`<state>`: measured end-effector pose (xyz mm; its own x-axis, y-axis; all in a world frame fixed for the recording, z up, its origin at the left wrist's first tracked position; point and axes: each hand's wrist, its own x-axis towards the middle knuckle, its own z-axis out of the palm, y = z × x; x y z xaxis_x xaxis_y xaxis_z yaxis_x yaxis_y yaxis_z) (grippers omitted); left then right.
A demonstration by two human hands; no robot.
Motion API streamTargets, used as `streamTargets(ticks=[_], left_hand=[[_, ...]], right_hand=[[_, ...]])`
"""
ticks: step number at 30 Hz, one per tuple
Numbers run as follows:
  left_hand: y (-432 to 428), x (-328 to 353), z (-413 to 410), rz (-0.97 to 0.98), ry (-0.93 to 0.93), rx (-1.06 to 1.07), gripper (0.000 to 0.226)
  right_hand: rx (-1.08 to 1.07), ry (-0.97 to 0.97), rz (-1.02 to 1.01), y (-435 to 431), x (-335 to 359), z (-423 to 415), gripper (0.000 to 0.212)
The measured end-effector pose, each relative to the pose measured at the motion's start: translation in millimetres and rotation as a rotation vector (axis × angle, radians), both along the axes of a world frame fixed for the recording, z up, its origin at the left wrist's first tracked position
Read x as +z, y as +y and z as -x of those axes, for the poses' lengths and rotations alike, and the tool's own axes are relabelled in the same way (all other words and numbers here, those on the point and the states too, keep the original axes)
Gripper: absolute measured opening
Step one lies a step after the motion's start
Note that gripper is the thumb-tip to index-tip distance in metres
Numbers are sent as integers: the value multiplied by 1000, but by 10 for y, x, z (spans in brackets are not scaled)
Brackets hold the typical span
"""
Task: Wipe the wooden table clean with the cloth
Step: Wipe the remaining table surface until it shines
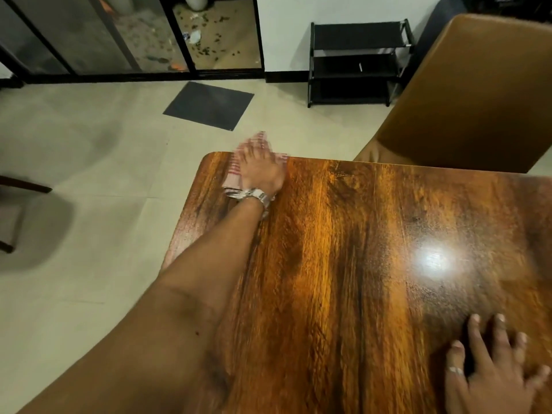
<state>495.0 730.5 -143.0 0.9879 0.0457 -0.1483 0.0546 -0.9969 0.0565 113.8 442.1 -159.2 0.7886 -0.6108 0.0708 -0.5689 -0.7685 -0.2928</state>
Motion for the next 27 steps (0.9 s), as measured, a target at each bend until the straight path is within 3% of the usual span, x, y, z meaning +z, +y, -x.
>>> streamTargets(ticks=[5,9,14,18,27], left_hand=[[-1303,39,502,69,50,-287,64],[-1190,78,519,104,79,-370,62],[160,35,231,53,11,-78,64],[868,55,436,89,-24,32,62],[90,-45,1079,22,-88,108,61]], right_hand=[[1,12,-13,3,72,-12,69],[-1,45,-28,3,86,-7,69],[10,59,-60,-11,110,-13,66],[65,65,-63,-42,103,55,64],[67,93,2,-21,105,59,62]])
